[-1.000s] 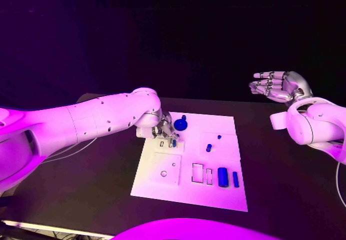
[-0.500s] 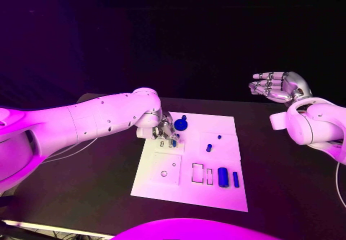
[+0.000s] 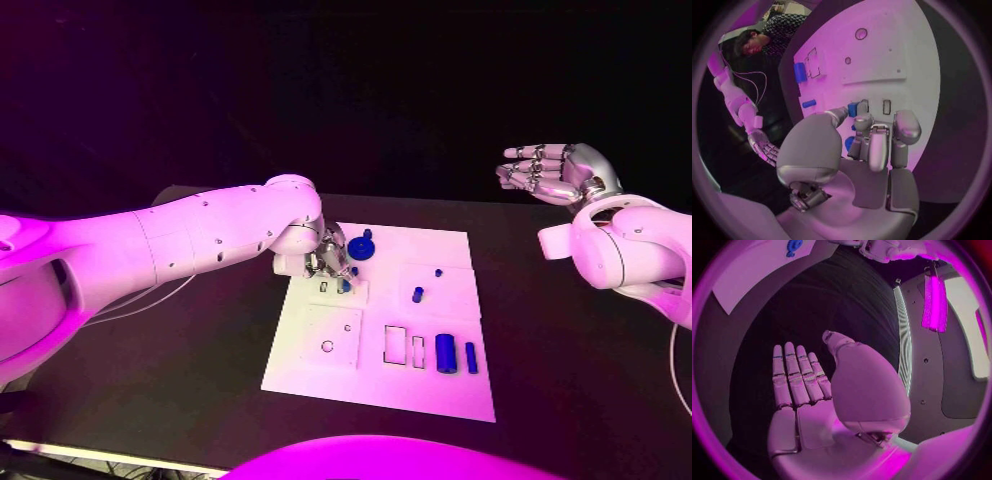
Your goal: Assemble the parts on the task board
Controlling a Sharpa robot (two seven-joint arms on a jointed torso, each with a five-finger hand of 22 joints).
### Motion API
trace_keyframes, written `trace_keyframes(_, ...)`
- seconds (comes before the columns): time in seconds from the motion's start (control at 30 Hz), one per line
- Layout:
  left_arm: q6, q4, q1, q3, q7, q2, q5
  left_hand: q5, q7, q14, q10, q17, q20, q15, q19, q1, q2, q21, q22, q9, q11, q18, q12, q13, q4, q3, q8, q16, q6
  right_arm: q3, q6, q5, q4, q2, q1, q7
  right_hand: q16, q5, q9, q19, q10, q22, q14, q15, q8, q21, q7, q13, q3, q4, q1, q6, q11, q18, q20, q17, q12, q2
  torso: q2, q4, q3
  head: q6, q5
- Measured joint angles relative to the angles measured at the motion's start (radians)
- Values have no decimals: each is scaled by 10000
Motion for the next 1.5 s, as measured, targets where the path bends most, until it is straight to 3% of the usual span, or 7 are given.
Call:
trace_keyframes(0.37,16,-32,5,-16,30,19,53,-4,15,-8,-36,0,1,-8,1,463,-155,41,44,84,-36,0,-54,-5,-172,788,-15,0,-12,-4,38,0,1,2,-7,-28,0,0,-1,-1,0,-10,37,37,0,0,15,0,0,0,1,15,0,0,0,-9,0,-1,-5,-1,6,-14,-8)
trace_keyframes(0.47,18,-37,7,-24,44,19,74,-42,14,-37,-36,-1,1,-37,1,686,-316,78,96,91,-35,0,-125,-21,-395,1563,-52,0,-11,-5,49,-1,3,3,-7,-36,0,0,-2,0,0,-10,37,37,0,0,15,0,0,0,1,14,0,0,0,-8,0,-1,-8,4,5,-13,-8)
trace_keyframes(0.63,2,-26,-4,-39,86,-25,103,9,-19,-37,58,-1,1,-37,1,810,-443,149,191,91,-126,-1,-136,0,-38,1921,235,0,-53,-6,67,-1,8,5,-9,-47,0,0,8,-1,0,-10,36,37,0,0,21,0,0,0,1,80,0,0,0,-8,0,-1,-9,5,12,3,-3)
trace_keyframes(0.8,-136,15,-6,-39,153,-205,280,86,-55,1,369,0,-88,-74,92,467,-789,309,455,93,-172,-161,-140,237,-216,2482,515,90,-16,-9,85,-1,13,0,-11,-61,0,0,8,-1,0,-10,73,1,0,0,21,0,0,0,2,80,0,0,0,-8,0,-2,-9,6,15,30,5)
trace_keyframes(1.13,-788,652,-7,2,299,-771,642,85,-95,-35,507,0,-87,-108,92,237,-809,311,457,96,-181,-160,-87,345,-162,2537,581,128,25,-14,128,-1,62,-6,-27,-97,0,0,7,-1,0,-22,72,1,0,0,21,0,0,0,2,80,0,0,0,-18,0,-2,-9,19,21,43,-12)
trace_keyframes(1.23,-1024,821,-15,6,354,-884,668,83,-127,-32,563,-1,-85,-111,168,89,-852,358,531,515,-230,-160,-82,382,-406,2822,611,129,59,-17,145,-1,65,-3,-37,-113,0,0,7,-1,0,-22,72,1,0,0,21,0,0,0,2,80,0,0,0,-18,0,-2,-9,21,20,44,-6)
trace_keyframes(1.5,-1947,1394,-125,2,608,-1198,522,1010,-144,-33,956,-1,-227,-254,524,-398,-1129,620,1017,520,-340,-159,92,665,-564,3021,836,253,151,-24,180,-1,60,-10,-71,-144,0,0,6,-1,0,-34,72,2,0,0,21,0,0,0,2,80,0,0,0,-26,0,-2,-5,19,18,-7,7)
